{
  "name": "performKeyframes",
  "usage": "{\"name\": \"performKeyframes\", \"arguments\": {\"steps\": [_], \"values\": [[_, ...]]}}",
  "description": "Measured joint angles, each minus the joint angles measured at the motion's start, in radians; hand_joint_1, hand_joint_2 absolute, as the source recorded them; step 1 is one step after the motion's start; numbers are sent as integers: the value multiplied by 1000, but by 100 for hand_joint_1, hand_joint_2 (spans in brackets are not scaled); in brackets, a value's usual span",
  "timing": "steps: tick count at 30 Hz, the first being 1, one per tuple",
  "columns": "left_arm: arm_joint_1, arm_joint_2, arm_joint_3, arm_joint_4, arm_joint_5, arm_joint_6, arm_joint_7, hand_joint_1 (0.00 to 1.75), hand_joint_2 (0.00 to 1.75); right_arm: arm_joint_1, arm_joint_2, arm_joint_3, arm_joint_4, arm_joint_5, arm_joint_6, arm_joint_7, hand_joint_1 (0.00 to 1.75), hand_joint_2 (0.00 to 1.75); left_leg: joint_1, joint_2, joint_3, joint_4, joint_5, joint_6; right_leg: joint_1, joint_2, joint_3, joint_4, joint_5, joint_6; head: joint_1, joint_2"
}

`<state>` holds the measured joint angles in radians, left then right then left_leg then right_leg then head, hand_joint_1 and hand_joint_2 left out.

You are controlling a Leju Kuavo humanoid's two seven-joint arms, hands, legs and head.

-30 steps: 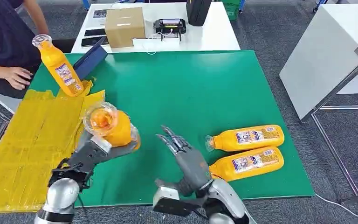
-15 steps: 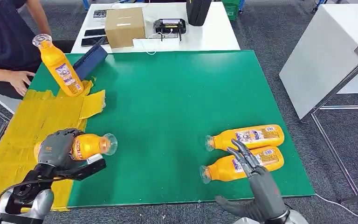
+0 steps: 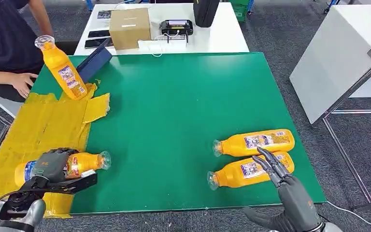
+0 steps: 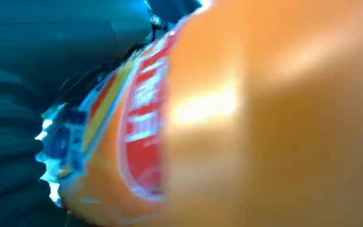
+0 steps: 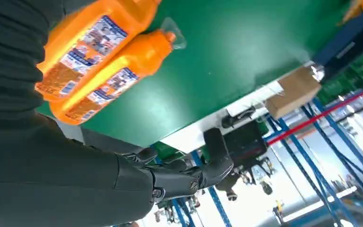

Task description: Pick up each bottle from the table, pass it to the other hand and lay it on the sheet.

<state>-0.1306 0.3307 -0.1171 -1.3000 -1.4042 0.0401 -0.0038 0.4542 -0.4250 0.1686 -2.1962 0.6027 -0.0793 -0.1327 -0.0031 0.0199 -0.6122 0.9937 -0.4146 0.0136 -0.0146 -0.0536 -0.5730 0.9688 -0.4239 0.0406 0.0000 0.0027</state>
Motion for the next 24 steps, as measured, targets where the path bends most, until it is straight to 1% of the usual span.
{"name": "performKeyframes", "arguments": {"steps": [3,6,9,13,16,20,24], "values": [[-6,0,-13,25,4,13,-2,0,0,11,-16,-29,0,4,10,20,0,175,0,0,0,0,0,0,0,0,0,0,0,0,0,0],[-3,0,-21,28,23,25,-6,0,0,29,-22,-60,4,46,15,73,0,175,0,0,0,0,0,0,0,0,0,0,0,0,0,0],[16,0,-24,9,82,81,-46,0,0,46,-25,-124,18,69,38,100,0,175,0,0,0,0,0,0,0,0,0,0,0,0,0,0],[39,-10,-23,-44,113,107,-62,0,0,62,-25,-205,39,101,60,102,0,175,0,0,-1,0,0,0,0,0,-1,0,0,0,0,0],[52,-25,-18,-82,185,119,-100,0,0,68,-19,-247,57,152,94,109,0,175,0,0,-1,0,0,0,0,0,-1,0,0,0,0,0],[66,-52,-14,-145,264,119,-138,0,0,70,-9,-309,97,163,140,89,0,175,0,0,-1,0,0,0,0,0,0,0,0,0,0,0],[72,-67,-13,-182,275,118,-145,0,0,73,0,-343,120,165,146,84,0,175,0,0,0,0,0,0,0,1,0,0,0,0,0,0]]}}
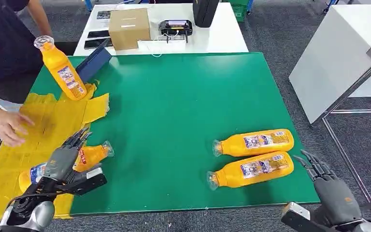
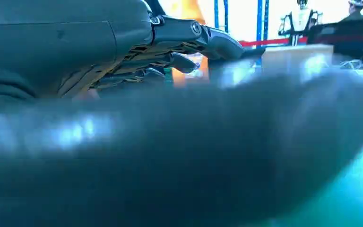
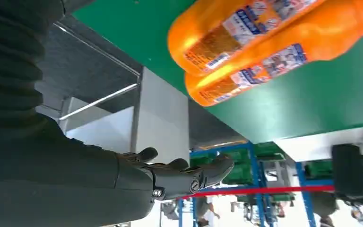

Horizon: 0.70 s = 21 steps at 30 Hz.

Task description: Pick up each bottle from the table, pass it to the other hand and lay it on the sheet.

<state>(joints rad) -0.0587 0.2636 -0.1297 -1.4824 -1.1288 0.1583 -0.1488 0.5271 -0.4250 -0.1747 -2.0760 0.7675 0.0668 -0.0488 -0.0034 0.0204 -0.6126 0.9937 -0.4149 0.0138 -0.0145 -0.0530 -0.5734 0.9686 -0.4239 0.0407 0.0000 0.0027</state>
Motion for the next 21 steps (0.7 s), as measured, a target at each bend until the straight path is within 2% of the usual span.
{"name": "performKeyframes", "arguments": {"steps": [9,21], "values": [[16,-99,27,-128,328,-77,-94,0,0,-10,23,-28,73,115,90,-10,0,175,-1,0,-1,0,0,0,0,0,0,0,0,0,0,0],[-7,-151,23,-184,373,-102,-109,0,0,-165,18,98,246,206,85,41,0,175,0,2,0,0,0,0,0,1,-1,0,1,0,0,0]]}}
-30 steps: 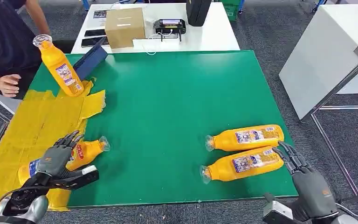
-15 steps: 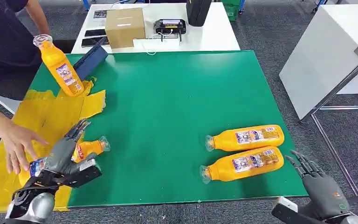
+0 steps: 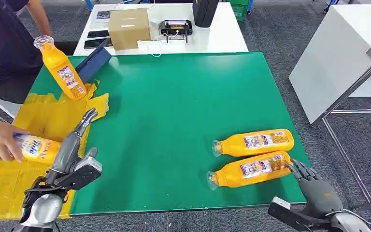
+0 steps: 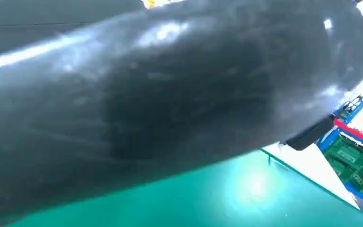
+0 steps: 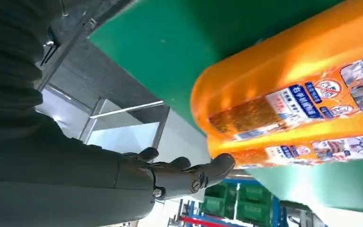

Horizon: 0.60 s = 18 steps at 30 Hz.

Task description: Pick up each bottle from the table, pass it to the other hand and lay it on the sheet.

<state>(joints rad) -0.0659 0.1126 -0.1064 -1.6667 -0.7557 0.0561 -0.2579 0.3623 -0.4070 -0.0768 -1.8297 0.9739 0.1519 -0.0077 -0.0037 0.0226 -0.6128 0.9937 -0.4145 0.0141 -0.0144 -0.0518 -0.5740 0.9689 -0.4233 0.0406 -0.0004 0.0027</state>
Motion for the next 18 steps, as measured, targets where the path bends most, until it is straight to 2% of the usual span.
{"name": "performKeyframes", "arguments": {"steps": [6,18], "values": [[-11,-3,-3,-14,12,-6,-5,0,0,-98,-3,69,64,39,-15,23,0,175,0,1,0,0,0,0,0,0,0,0,0,0,0,0],[-15,-5,-5,-16,15,-6,-6,0,0,-150,-10,118,105,63,-16,26,0,175,0,-1,0,0,0,0,0,0,0,0,0,0,0,0]]}}
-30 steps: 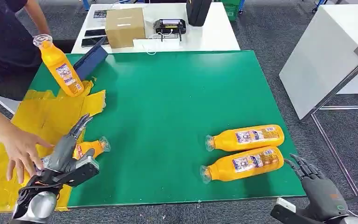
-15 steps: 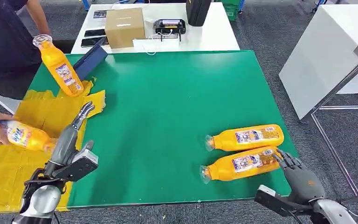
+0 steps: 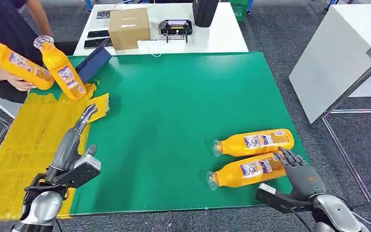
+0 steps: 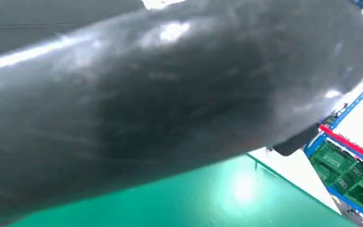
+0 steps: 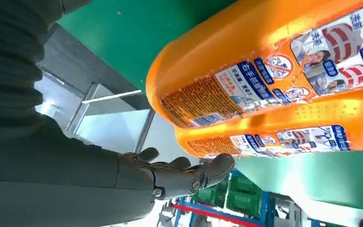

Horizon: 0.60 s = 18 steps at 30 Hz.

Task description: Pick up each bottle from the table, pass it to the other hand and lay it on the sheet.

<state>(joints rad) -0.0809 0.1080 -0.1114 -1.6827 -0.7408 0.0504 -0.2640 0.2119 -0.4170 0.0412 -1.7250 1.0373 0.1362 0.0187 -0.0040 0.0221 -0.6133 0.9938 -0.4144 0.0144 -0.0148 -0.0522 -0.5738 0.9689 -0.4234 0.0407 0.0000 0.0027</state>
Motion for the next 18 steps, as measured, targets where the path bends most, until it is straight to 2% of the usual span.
{"name": "performKeyframes", "arguments": {"steps": [18], "values": [[-30,-2,-6,0,21,-10,-2,0,0,-60,-24,87,96,22,16,6,0,175,0,-1,0,0,0,0,0,0,0,0,0,0,0,0]]}}
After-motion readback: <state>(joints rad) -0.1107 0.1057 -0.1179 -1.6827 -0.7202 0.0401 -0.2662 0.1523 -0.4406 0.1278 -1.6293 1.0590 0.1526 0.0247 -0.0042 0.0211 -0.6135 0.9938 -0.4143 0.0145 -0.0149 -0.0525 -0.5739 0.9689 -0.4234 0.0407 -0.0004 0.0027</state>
